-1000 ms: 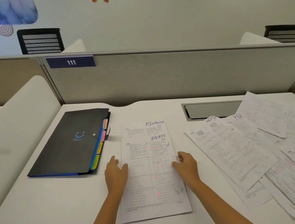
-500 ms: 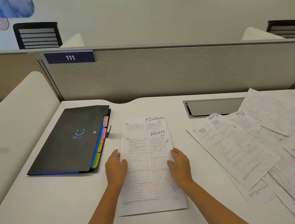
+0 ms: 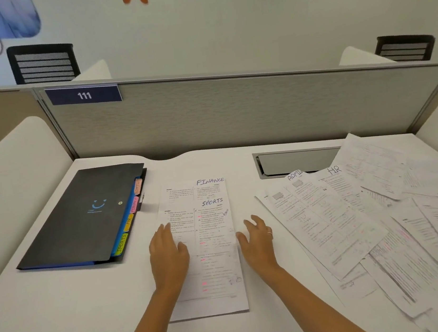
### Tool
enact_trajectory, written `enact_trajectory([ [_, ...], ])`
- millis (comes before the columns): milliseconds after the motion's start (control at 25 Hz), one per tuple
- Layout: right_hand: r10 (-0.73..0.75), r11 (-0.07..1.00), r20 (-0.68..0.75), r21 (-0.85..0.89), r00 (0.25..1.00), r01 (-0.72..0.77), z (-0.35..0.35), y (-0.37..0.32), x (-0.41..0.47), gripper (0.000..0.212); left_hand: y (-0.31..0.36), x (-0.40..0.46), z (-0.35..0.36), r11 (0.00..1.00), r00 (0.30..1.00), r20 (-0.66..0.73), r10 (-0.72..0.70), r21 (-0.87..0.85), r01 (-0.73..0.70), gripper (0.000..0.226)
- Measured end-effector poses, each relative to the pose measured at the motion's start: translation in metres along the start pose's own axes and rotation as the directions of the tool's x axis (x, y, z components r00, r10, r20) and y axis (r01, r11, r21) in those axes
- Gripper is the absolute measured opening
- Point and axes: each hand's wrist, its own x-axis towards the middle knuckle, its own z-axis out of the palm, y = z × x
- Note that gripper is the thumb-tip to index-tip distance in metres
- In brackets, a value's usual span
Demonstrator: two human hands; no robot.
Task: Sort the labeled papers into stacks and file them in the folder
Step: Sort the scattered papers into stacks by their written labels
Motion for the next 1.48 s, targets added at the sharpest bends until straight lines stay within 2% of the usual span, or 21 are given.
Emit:
enact_trajectory([
  [80,0.021,1.0,-0.038,-0.011,0.999,-0.021,-0.026,0.022,0.007,0.044,0.024,-0.02,0.024,0.993,0.992,0.023,0.121,-0.008,-0.121,0.055],
  [200,0.098,0.994,-0.084,-0.048,0.992,-0.102,-0.072,0.064,0.019,0.043,0.07,-0.054,0.063,0.97,0.959,0.148,0.244,-0.039,-0.241,0.054],
  [280,0.174,0.98,-0.099,-0.081,0.98,-0.183,-0.105,0.094,0.027,0.044,0.095,-0.076,0.09,0.962,0.917,0.298,0.265,-0.011,-0.274,0.056],
  [360,0.25,0.956,-0.106,-0.133,0.963,-0.263,-0.135,0.126,0.034,0.048,0.113,-0.094,0.115,0.931,0.861,0.445,0.246,0.138,-0.338,0.062],
  [440,0.313,0.923,-0.102,-0.202,0.944,-0.327,-0.162,0.155,0.041,0.053,0.128,-0.106,0.134,0.888,0.833,0.518,0.195,0.267,-0.374,0.072],
  [560,0.378,0.884,-0.091,-0.26,0.921,-0.389,-0.193,0.19,0.049,0.061,0.142,-0.118,0.159,0.876,0.844,0.519,0.134,0.337,-0.346,0.1],
  [600,0.392,0.879,-0.078,-0.262,0.917,-0.398,-0.2,0.198,0.05,0.065,0.143,-0.121,0.167,0.875,0.857,0.498,0.13,0.349,-0.336,0.101],
  [760,0.375,0.889,-0.037,-0.269,0.926,-0.371,-0.212,0.222,0.057,0.076,0.145,-0.131,0.176,0.824,0.85,0.511,0.124,0.424,-0.375,0.076],
  [840,0.351,0.902,-0.019,-0.262,0.936,-0.344,-0.215,0.231,0.06,0.075,0.143,-0.133,0.179,0.797,0.864,0.487,0.125,0.469,-0.38,0.071],
  [1000,0.3,0.925,0.029,-0.252,0.954,-0.283,-0.219,0.243,0.067,0.059,0.141,-0.135,0.184,0.784,0.889,0.432,0.154,0.495,-0.376,0.07],
  [1080,0.228,0.965,0.031,-0.143,0.973,-0.222,-0.221,0.247,0.068,0.035,0.141,-0.136,0.187,0.79,0.898,0.417,0.143,0.499,-0.357,0.07],
  [1120,0.194,0.979,0.025,-0.066,0.981,-0.192,-0.222,0.247,0.067,0.024,0.142,-0.137,0.187,0.797,0.902,0.41,0.138,0.495,-0.346,0.071],
  [1240,0.134,0.99,-0.026,0.042,0.991,-0.132,-0.228,0.243,0.063,0.028,0.142,-0.136,0.186,0.81,0.914,0.379,0.146,0.484,-0.33,0.076],
  [1320,0.126,0.984,-0.052,0.133,0.991,-0.119,-0.234,0.241,0.058,0.029,0.146,-0.132,0.183,0.864,0.92,0.383,0.086,0.43,-0.26,0.084],
  [1400,0.152,0.952,-0.021,0.27,0.988,-0.141,-0.24,0.238,0.05,0.022,0.16,-0.127,0.176,0.979,0.944,0.331,-0.016,0.196,-0.052,0.09],
  [1480,0.15,0.911,0.072,0.378,0.986,-0.166,-0.242,0.236,0.035,0.014,0.175,-0.127,0.167,0.978,0.965,0.228,-0.131,-0.131,0.164,0.081],
])
